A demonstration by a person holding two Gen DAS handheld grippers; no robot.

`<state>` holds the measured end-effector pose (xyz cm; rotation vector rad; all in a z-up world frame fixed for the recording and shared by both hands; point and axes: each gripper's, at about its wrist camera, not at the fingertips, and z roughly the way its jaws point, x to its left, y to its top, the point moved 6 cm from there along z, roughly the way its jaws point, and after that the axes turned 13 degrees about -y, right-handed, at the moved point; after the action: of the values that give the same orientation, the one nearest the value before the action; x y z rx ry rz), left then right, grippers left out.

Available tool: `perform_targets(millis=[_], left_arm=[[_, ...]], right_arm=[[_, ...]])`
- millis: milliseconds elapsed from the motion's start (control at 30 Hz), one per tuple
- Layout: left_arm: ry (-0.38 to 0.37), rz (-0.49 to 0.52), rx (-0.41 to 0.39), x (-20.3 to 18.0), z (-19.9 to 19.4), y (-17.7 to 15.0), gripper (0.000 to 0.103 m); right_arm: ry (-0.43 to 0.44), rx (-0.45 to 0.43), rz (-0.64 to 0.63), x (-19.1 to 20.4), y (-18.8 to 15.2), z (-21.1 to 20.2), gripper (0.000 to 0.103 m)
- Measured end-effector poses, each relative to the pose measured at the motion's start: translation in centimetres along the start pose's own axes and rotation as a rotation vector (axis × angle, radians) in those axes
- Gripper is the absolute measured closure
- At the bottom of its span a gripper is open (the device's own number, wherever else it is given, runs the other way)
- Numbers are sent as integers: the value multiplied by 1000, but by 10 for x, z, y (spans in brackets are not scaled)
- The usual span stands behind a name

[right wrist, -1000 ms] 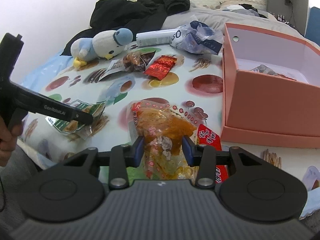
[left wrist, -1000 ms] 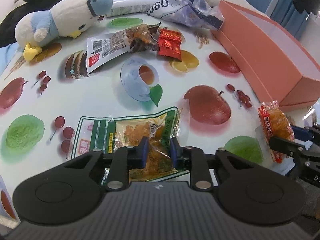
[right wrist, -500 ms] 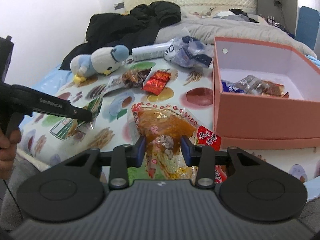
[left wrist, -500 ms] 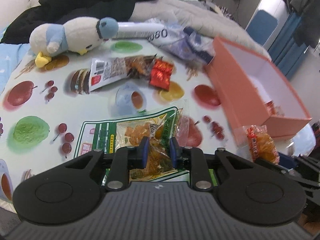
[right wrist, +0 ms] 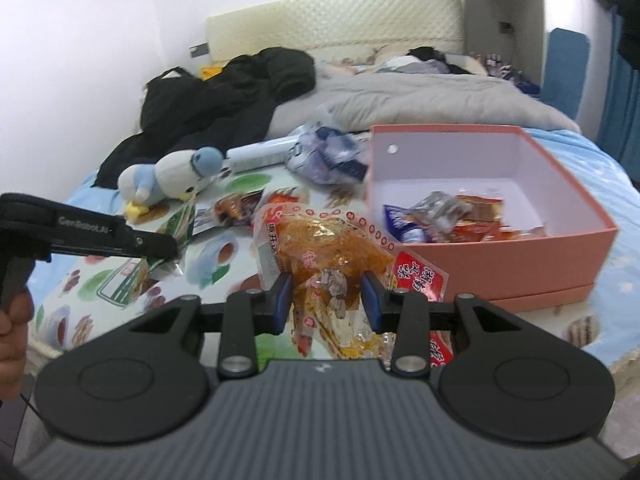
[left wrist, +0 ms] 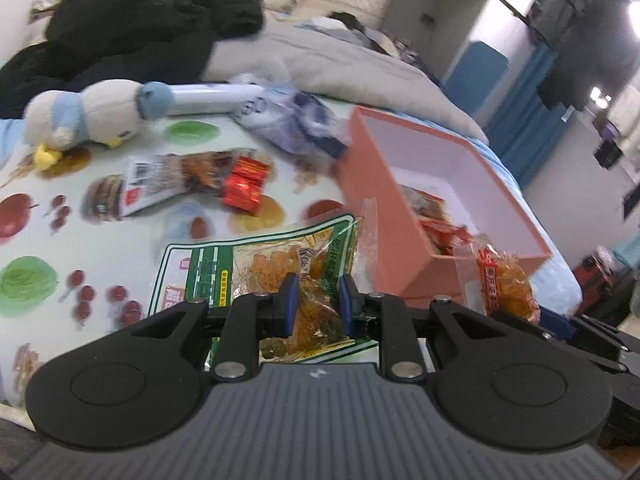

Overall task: Organize snacks
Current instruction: 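Carry both packets over the pink box with both tools, then open both tools to drop the packets into the pink box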

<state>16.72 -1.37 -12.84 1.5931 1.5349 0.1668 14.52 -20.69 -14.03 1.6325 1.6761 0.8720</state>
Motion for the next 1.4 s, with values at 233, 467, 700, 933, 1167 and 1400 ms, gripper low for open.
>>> perform_targets(millis=[233, 467, 700, 933, 1167, 1400], left_arm=[[-87, 83, -31, -53, 23, 25, 78], [-159, 149, -16, -91, 72, 55, 78], [-184, 200, -10, -115, 131, 97, 78], [-195, 220, 52, -131, 195, 129, 78], [-195, 214, 135, -129, 262, 138, 78], [-189, 178, 191, -117, 310, 139, 78]], right_arm=[[-68, -28, 26, -31, 8, -13, 63], [-139, -67, 63, -74, 26, -2, 63], [-198, -118, 84, -113, 60, 33, 63], [-218, -114, 102, -145, 85, 69, 63], [-226, -47, 120, -170, 89, 125, 63], [-210, 15, 156, -183, 82, 168, 62]])
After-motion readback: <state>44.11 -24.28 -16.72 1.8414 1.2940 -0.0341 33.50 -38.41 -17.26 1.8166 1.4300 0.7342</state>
